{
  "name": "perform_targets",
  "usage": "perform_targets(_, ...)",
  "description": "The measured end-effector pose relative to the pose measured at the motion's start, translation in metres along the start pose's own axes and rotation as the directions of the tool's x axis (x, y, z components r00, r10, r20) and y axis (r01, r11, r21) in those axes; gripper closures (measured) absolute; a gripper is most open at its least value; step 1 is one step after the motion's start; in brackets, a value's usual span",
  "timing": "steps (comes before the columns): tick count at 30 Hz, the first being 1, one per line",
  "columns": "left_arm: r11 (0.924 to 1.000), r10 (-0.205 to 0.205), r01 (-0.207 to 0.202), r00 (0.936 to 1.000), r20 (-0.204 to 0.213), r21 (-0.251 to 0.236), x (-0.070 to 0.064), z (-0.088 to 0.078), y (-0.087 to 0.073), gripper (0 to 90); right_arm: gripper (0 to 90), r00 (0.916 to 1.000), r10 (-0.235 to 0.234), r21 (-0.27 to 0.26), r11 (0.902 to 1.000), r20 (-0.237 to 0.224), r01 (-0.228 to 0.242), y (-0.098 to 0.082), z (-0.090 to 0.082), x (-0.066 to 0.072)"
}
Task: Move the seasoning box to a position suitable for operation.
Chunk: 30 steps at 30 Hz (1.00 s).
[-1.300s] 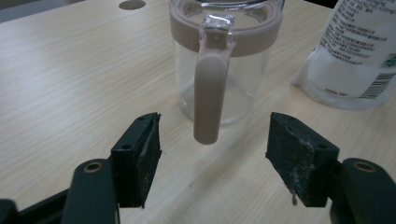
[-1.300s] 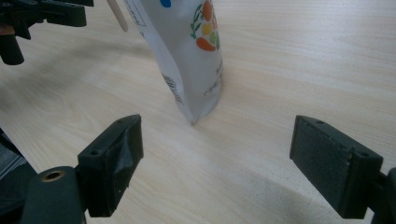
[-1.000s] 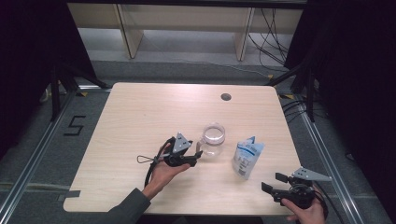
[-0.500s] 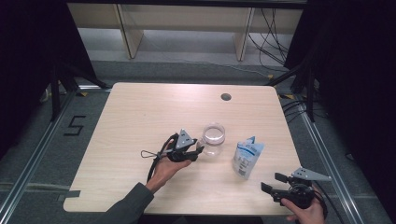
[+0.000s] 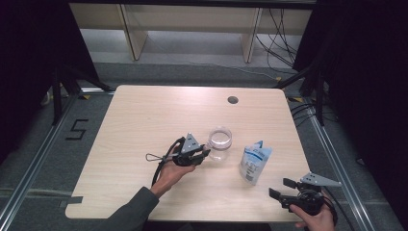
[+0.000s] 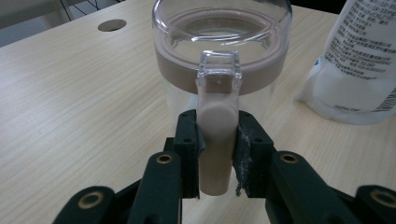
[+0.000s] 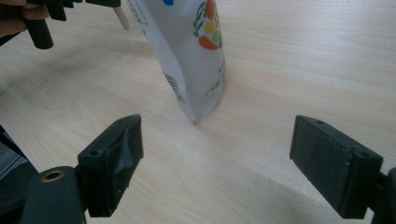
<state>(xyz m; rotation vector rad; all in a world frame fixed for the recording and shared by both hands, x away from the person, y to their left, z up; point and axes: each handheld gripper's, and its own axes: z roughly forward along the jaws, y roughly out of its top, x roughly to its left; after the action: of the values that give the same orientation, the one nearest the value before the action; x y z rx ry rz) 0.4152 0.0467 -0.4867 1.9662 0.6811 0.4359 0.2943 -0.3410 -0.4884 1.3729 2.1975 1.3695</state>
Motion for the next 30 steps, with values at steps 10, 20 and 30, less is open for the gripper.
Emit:
perform_targets(10, 0.9999, 0.003, -0.004, 0.9999, 0.014, 0.013, -0.004, -0.009, -0.003, 72.7, 18.4, 0.9999, 0.009, 0.001, 1.0000, 0.006, -0.009, 0.000, 0.000, 0.000)
perform_targets(20, 0.9996, 0.017, -0.018, 0.9985, 0.051, 0.022, -0.011, -0.030, -0.013, 72.8, 18.4, 1.0000, 0.000, 0.004, 1.0000, 0.008, 0.000, 0.000, 0.000, 0.000)
perform_targets(30, 0.9990, 0.036, -0.039, 0.9952, 0.090, 0.022, -0.018, -0.043, -0.020, 72.8, 18.4, 1.0000, 0.010, 0.003, 0.9999, -0.002, -0.010, 0.000, 0.001, 0.000)
